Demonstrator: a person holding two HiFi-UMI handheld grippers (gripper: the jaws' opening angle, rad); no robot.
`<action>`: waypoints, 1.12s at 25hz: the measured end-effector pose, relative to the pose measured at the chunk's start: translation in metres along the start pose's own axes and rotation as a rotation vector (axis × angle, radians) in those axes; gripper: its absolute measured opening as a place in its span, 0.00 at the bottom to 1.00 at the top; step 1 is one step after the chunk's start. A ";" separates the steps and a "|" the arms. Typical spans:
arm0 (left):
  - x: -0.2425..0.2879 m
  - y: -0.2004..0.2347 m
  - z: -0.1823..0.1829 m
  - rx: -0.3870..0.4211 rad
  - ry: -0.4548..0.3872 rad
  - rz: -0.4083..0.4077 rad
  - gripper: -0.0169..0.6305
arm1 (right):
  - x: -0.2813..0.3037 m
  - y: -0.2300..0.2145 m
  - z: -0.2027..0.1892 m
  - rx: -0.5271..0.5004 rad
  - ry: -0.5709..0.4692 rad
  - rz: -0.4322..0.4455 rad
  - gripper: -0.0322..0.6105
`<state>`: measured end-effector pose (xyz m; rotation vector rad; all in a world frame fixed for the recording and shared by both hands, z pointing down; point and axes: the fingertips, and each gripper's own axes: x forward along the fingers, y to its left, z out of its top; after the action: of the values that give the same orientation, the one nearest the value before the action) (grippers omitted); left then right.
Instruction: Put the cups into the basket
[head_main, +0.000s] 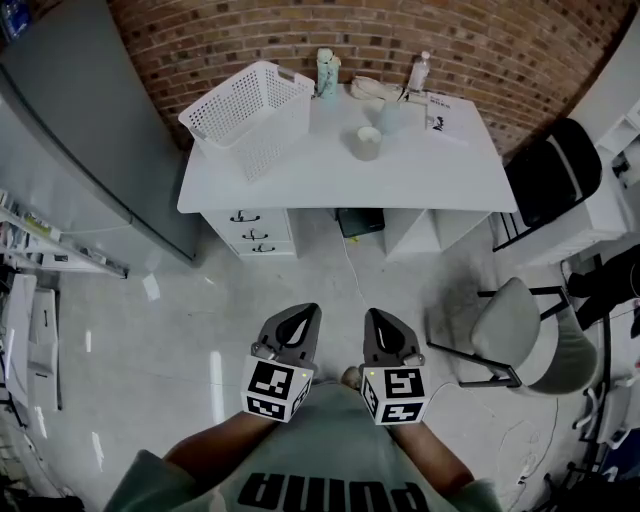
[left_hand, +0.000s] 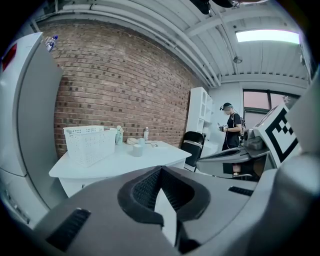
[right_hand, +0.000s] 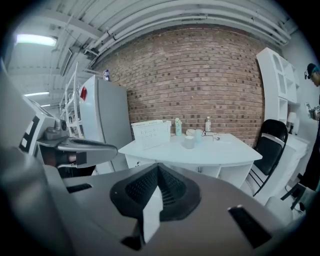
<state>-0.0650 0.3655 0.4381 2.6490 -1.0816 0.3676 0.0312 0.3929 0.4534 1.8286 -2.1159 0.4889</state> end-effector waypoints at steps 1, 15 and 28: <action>-0.001 0.001 0.000 -0.001 -0.001 -0.002 0.04 | 0.000 0.001 0.000 0.013 -0.001 0.001 0.07; -0.025 0.035 -0.004 -0.013 -0.036 -0.007 0.04 | 0.010 0.036 0.004 0.037 -0.029 -0.012 0.07; -0.037 0.077 0.000 -0.045 -0.065 0.025 0.04 | 0.036 0.069 0.016 0.002 -0.025 0.004 0.07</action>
<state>-0.1448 0.3364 0.4371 2.6268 -1.1299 0.2614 -0.0424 0.3627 0.4510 1.8408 -2.1370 0.4719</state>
